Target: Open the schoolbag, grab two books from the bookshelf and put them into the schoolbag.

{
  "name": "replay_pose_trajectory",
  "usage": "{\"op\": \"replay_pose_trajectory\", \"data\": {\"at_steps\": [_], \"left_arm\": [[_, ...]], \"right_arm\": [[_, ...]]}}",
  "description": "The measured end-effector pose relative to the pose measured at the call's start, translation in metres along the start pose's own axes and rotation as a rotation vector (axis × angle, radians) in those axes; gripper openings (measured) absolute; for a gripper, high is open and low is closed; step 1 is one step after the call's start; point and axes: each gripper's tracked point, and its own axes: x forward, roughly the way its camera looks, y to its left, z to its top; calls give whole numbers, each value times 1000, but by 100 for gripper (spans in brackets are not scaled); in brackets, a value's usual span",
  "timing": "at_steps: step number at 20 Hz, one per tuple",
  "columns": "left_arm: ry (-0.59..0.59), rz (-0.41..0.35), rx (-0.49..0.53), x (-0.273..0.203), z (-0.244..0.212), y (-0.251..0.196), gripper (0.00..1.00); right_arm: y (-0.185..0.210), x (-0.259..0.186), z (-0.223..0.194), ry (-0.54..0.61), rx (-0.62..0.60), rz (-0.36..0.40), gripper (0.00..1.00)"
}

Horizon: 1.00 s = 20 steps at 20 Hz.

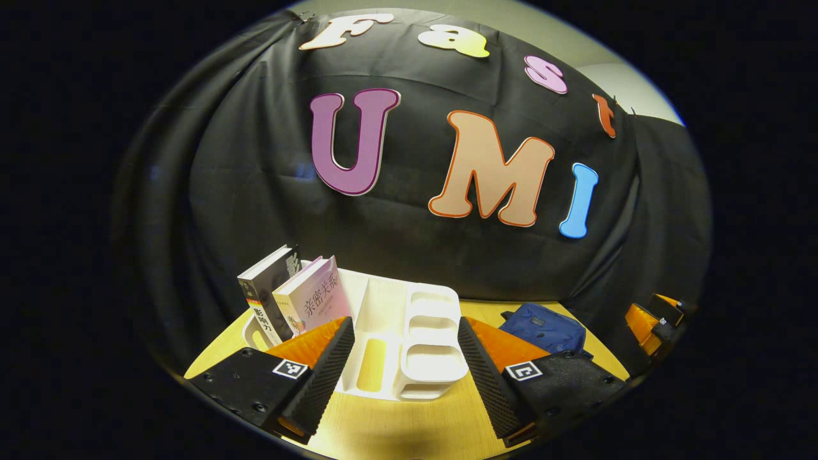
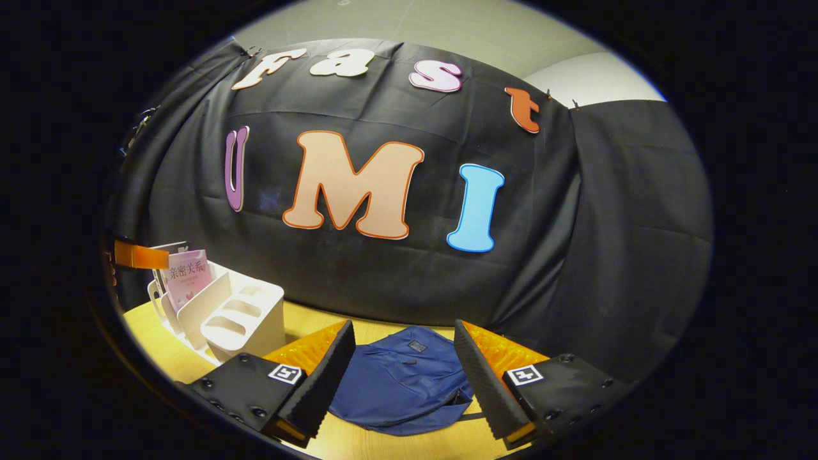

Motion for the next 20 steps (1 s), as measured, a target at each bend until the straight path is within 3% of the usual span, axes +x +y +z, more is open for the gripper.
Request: {"op": "replay_pose_trajectory", "data": {"at_steps": [5, 13, 18, 19, 20], "left_arm": [[7, 5, 0, 0, -2, 2, 95], [16, 47, 30, -6, -2, 18, 96], [19, 80, 36, -14, -4, 30, 95], [18, 87, 36, -16, -3, 32, 95], [19, 94, 35, -17, -4, 35, 95]], "right_arm": [[-7, -1, -13, 2, -54, -2, 95], [-28, -10, -83, 85, -281, -30, 93], [-32, -6, -148, 166, -534, -29, 93], [-30, -5, -161, 179, -593, -21, 98], [-30, -3, -171, 187, -658, -15, 93]]}}
